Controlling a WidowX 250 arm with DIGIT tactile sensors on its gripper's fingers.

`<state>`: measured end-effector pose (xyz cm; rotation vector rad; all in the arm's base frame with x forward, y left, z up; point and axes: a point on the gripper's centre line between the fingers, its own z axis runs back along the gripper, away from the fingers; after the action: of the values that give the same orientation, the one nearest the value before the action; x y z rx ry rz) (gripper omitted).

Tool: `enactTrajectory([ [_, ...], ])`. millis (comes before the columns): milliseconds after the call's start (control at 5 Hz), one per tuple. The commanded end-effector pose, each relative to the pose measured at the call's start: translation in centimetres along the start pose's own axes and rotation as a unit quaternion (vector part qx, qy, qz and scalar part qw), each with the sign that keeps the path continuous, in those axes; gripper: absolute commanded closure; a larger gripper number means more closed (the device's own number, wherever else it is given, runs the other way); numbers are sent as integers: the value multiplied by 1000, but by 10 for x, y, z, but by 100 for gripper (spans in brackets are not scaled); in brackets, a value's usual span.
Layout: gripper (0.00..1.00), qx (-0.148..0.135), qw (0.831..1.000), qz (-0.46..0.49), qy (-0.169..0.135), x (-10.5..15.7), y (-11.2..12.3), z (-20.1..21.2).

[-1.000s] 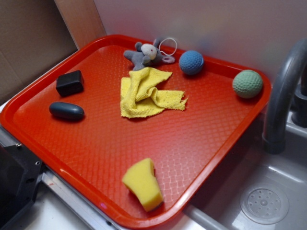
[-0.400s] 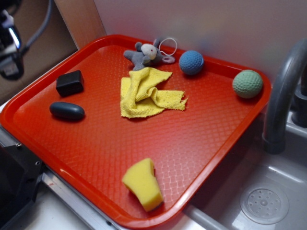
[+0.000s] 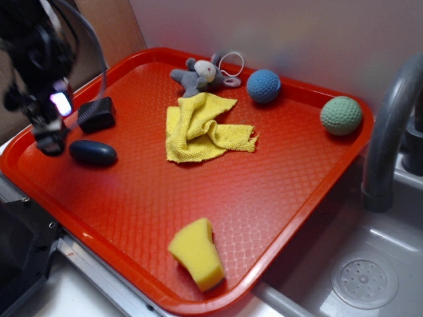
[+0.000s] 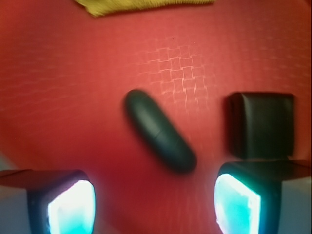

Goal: Grab the plastic pickle.

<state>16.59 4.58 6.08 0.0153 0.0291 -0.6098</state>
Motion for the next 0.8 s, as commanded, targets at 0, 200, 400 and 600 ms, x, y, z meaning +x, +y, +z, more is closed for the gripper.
enactTrajectory([
  [0,0,98,994,8,44,4,7,-38],
  [200,100,105,993,39,45,0,8,-38],
  [400,100,77,995,45,33,0,9,-35],
  [600,100,37,998,45,23,0,11,-32],
])
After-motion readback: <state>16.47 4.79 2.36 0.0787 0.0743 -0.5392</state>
